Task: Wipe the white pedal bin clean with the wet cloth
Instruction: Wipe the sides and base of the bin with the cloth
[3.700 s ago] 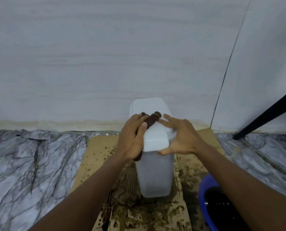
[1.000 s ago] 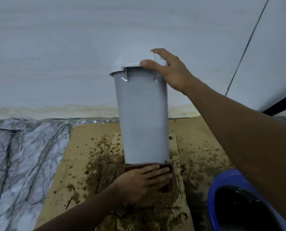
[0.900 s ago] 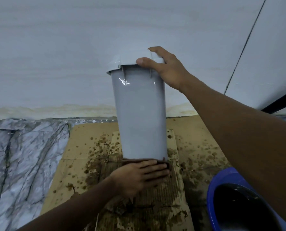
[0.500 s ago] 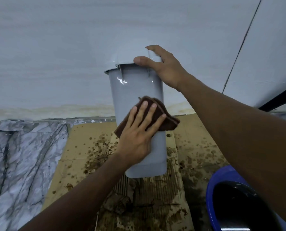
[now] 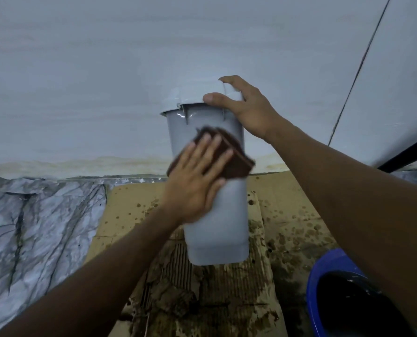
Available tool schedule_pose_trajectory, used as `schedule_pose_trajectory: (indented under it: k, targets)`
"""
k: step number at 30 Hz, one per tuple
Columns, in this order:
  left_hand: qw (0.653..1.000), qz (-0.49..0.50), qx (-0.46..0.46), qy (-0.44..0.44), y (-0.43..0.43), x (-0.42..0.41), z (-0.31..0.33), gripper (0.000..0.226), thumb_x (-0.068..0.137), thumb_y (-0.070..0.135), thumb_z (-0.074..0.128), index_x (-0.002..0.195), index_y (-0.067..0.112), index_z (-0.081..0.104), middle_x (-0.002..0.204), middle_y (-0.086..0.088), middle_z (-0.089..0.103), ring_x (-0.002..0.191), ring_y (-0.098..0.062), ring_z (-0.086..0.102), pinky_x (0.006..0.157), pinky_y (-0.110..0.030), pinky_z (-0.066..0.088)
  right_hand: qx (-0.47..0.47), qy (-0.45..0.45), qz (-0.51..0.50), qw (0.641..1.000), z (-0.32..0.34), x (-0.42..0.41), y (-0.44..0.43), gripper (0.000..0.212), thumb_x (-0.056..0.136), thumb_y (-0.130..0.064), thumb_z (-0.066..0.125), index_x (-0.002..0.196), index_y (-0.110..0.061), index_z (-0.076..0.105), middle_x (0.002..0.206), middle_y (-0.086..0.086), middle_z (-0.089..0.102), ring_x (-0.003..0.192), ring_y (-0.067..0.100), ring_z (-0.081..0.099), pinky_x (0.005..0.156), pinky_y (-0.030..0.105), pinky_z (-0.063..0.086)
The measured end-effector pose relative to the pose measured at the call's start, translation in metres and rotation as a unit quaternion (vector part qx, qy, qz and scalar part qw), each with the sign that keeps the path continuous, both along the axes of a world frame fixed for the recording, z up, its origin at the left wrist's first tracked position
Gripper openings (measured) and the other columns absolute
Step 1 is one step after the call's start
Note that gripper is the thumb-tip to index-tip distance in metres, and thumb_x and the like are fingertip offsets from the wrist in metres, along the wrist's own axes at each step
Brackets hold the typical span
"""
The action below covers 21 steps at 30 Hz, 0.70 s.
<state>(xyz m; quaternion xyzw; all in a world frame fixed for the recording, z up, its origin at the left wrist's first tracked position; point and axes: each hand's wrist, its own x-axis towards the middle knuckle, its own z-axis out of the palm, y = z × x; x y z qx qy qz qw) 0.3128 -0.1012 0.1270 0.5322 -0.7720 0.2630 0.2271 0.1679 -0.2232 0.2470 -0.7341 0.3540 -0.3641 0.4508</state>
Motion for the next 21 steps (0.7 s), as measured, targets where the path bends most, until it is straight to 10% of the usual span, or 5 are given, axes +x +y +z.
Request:
schedule_pose_trajectory:
  k: [5, 11, 21]
  targets:
    - [0.998, 0.037, 0.000, 0.059, -0.005, -0.011, 0.001, 0.059, 0.107, 0.034, 0.040, 0.158, 0.008, 0.031, 0.167, -0.019, 0.020, 0.157, -0.035, 0.011, 0.127, -0.053, 0.011, -0.002, -0.011, 0.001, 1.000, 0.002, 0.000, 0.001, 0.049, 0.075, -0.053, 0.079, 0.116, -0.032, 0.063, 0.111, -0.015, 0.067, 0.091, -0.007, 0.063, 0.073, 0.006, 0.045]
    - [0.978, -0.098, 0.103, -0.153, 0.061, -0.020, -0.092, 0.057, 0.110, 0.038, 0.031, 0.161, 0.015, 0.026, 0.168, -0.012, 0.016, 0.158, -0.029, 0.005, 0.128, -0.045, 0.005, -0.004, 0.002, 0.004, 1.000, -0.003, -0.001, -0.003, 0.056, 0.068, -0.066, 0.076, 0.116, -0.042, 0.061, 0.126, -0.014, 0.060, 0.110, 0.001, 0.060, 0.086, 0.020, 0.048]
    - [0.997, 0.047, 0.006, 0.054, -0.003, 0.004, 0.012, 0.058, 0.108, 0.035, 0.035, 0.159, 0.008, 0.030, 0.167, -0.018, 0.019, 0.157, -0.035, 0.010, 0.127, -0.052, 0.009, -0.006, -0.036, -0.005, 0.999, -0.002, 0.006, 0.003, 0.046, 0.078, -0.046, 0.079, 0.116, -0.025, 0.064, 0.103, -0.015, 0.068, 0.085, -0.008, 0.063, 0.072, 0.008, 0.047]
